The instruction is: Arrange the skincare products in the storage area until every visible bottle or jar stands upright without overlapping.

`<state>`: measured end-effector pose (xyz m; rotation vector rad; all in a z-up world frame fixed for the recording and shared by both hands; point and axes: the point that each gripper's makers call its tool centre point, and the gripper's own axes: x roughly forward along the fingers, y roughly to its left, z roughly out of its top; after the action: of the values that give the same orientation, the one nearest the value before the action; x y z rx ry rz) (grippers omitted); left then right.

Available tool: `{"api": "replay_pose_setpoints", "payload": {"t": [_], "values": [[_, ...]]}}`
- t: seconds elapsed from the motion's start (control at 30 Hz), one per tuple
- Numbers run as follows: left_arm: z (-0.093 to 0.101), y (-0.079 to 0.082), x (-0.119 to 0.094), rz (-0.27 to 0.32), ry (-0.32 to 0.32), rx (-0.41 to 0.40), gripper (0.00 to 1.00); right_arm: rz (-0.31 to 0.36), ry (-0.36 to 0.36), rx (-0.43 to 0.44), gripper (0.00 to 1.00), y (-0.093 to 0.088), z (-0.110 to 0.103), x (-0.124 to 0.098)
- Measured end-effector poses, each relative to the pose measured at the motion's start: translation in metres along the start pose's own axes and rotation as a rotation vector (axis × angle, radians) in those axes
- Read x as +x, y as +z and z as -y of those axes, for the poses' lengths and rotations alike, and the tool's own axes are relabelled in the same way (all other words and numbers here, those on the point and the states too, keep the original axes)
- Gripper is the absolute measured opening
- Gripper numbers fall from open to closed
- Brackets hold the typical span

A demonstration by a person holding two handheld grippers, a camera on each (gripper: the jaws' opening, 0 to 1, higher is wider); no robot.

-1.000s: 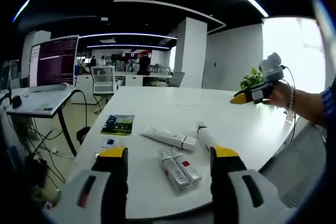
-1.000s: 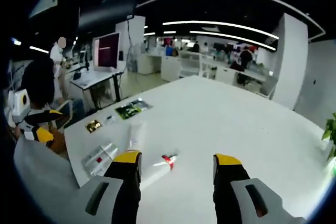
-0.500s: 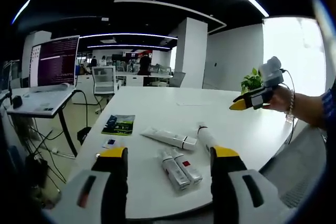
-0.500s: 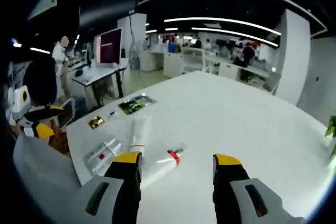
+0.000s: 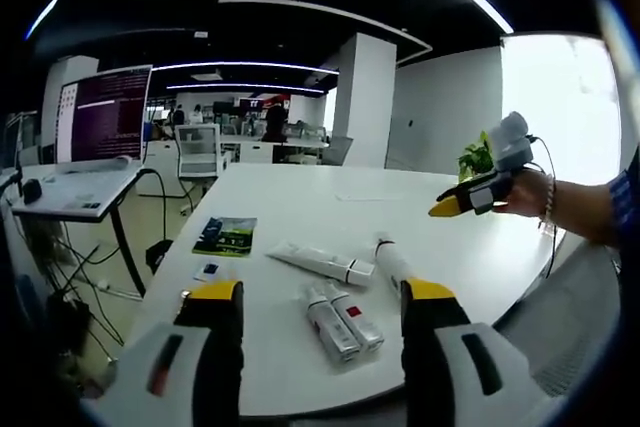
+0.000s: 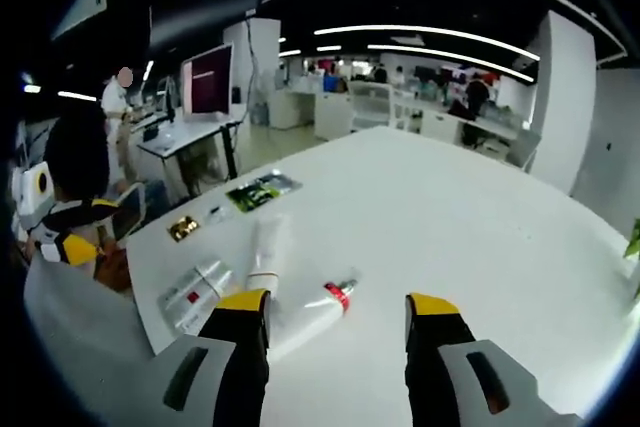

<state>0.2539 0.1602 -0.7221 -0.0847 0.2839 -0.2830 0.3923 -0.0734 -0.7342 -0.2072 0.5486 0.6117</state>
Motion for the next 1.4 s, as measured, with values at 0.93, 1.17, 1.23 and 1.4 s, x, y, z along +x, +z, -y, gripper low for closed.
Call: {"api": "replay_pose_setpoints", "payload": {"t": [0.93, 1.17, 1.23, 1.4], "values": [[0.003, -0.004, 0.001, -0.022, -0.021, -0.008, 0.59, -0.296, -0.032, 0.155, 0.57, -0.049, -0.028, 0.085], [0.003, -0.004, 0.001, -0.023, -0.023, -0.01, 0.59, -0.403, -0.081, 0.041, 0.53, -0.064, -0.027, 0.098], [0.002, -0.004, 0.001, -0.023, -0.023, -0.011, 0.58, -0.432, -0.093, 0.015, 0.51, -0.069, -0.027, 0.097], [0.002, -0.004, 0.001, -0.022, -0.023, -0.014, 0.58, -0.439, -0.07, 0.039, 0.49, -0.071, -0.031, 0.1]]}}
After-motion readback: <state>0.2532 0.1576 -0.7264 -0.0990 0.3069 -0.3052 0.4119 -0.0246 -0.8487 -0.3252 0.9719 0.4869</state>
